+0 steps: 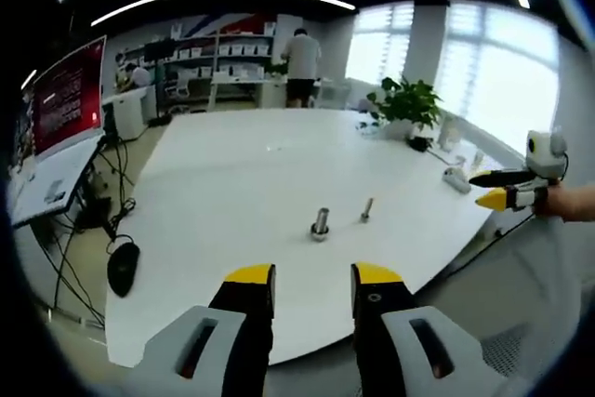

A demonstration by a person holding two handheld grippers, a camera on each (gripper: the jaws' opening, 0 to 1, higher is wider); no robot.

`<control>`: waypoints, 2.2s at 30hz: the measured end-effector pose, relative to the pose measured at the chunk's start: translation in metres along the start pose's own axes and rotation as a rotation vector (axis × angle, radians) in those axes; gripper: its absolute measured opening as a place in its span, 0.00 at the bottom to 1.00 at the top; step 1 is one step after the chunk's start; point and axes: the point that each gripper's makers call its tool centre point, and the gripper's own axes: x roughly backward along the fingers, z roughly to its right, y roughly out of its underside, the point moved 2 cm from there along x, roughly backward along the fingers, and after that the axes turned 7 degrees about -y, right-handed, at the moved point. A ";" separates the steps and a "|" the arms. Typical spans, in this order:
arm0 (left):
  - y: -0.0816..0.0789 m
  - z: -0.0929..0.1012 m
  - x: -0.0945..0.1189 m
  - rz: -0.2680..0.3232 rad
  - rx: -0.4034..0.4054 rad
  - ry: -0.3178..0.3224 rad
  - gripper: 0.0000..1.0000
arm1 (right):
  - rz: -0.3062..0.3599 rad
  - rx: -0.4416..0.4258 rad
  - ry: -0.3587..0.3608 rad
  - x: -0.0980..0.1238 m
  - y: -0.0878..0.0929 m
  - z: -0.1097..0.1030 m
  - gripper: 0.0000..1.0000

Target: Place the washer onto the threaded stud by aligning its center hole with the stud, sliding it down to the base, and recovering from edge contact or off-axis alignment until the washer reaches the visible bottom stop.

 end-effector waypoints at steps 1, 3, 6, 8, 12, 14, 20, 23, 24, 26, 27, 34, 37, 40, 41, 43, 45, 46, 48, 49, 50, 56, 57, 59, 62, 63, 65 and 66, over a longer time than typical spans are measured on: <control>-0.001 0.002 -0.001 0.004 0.002 0.012 0.31 | 0.027 -0.001 0.007 0.001 -0.004 0.003 0.53; -0.001 0.001 -0.001 0.005 0.000 0.009 0.30 | 0.047 0.001 0.014 0.003 -0.005 0.003 0.53; 0.003 0.001 -0.001 -0.008 0.000 0.009 0.31 | -0.022 0.015 -0.014 -0.003 0.006 -0.002 0.53; 0.013 0.006 -0.003 -0.050 -0.010 0.033 0.33 | -0.051 0.091 -0.003 -0.003 0.008 -0.002 0.51; -0.001 0.002 0.003 0.035 0.037 0.032 0.30 | -0.078 0.055 -0.019 -0.005 0.015 -0.003 0.51; 0.004 0.000 0.001 0.009 0.057 0.037 0.30 | -0.081 0.063 -0.021 -0.005 0.015 -0.004 0.52; 0.004 0.007 0.002 0.016 -0.004 0.043 0.28 | -0.085 0.066 -0.025 -0.004 0.017 -0.004 0.51; 0.006 0.007 0.000 0.000 0.011 0.053 0.28 | -0.087 0.075 -0.025 -0.004 0.017 -0.005 0.50; 0.007 0.008 0.000 -0.002 0.011 0.057 0.28 | -0.083 0.075 -0.023 -0.004 0.016 -0.005 0.49; 0.007 0.009 -0.001 -0.003 0.002 0.061 0.28 | -0.071 0.065 -0.011 -0.003 0.015 -0.001 0.49; 0.007 0.009 -0.001 -0.003 -0.001 0.061 0.28 | -0.063 0.059 -0.009 -0.002 0.014 0.000 0.49; 0.006 0.009 0.002 0.012 0.005 0.061 0.28 | -0.038 0.046 0.000 0.001 0.012 -0.001 0.48; 0.007 0.010 0.002 0.005 0.006 0.062 0.28 | -0.044 0.047 0.006 0.000 0.013 0.001 0.48; 0.007 0.012 0.000 0.000 -0.011 0.064 0.28 | -0.056 0.039 0.000 -0.001 0.014 0.002 0.48; 0.007 0.012 0.001 0.001 -0.015 0.063 0.28 | -0.058 0.035 -0.002 -0.001 0.014 0.002 0.48; 0.008 0.011 0.000 -0.001 -0.016 0.063 0.28 | -0.067 0.032 -0.003 -0.001 0.017 0.001 0.48; 0.009 0.009 0.001 -0.004 -0.005 0.060 0.28 | -0.074 0.055 0.002 -0.002 0.017 0.000 0.48; 0.008 0.009 0.001 0.002 -0.003 0.059 0.28 | -0.072 0.060 0.002 -0.002 0.017 0.000 0.48; 0.004 0.010 0.001 0.019 -0.008 0.061 0.27 | -0.070 0.046 0.009 -0.001 0.016 0.004 0.48; 0.003 0.010 0.001 0.020 -0.012 0.061 0.27 | -0.070 0.035 0.011 -0.001 0.017 0.006 0.48; 0.003 0.010 0.000 0.017 -0.014 0.059 0.27 | -0.070 0.034 0.012 -0.002 0.017 0.006 0.48; 0.005 0.008 0.001 0.016 0.001 0.059 0.27 | -0.088 0.049 0.009 -0.003 0.019 0.002 0.47; 0.004 0.008 0.001 0.019 -0.001 0.059 0.27 | -0.088 0.040 0.012 -0.003 0.018 0.005 0.47; 0.003 0.008 0.000 0.017 0.003 0.061 0.27 | -0.084 0.029 0.017 -0.003 0.017 0.006 0.47; 0.004 0.007 0.001 0.015 0.005 0.060 0.27 | -0.087 0.030 0.024 -0.002 0.018 0.006 0.47; 0.005 0.007 0.001 0.015 0.006 0.059 0.27 | -0.087 0.034 0.027 -0.002 0.019 0.006 0.47; 0.004 0.007 0.001 0.017 0.007 0.057 0.27 | -0.086 0.028 0.032 -0.002 0.019 0.009 0.46; 0.004 0.007 0.001 0.019 0.007 0.056 0.27 | -0.087 0.022 0.035 -0.001 0.019 0.009 0.46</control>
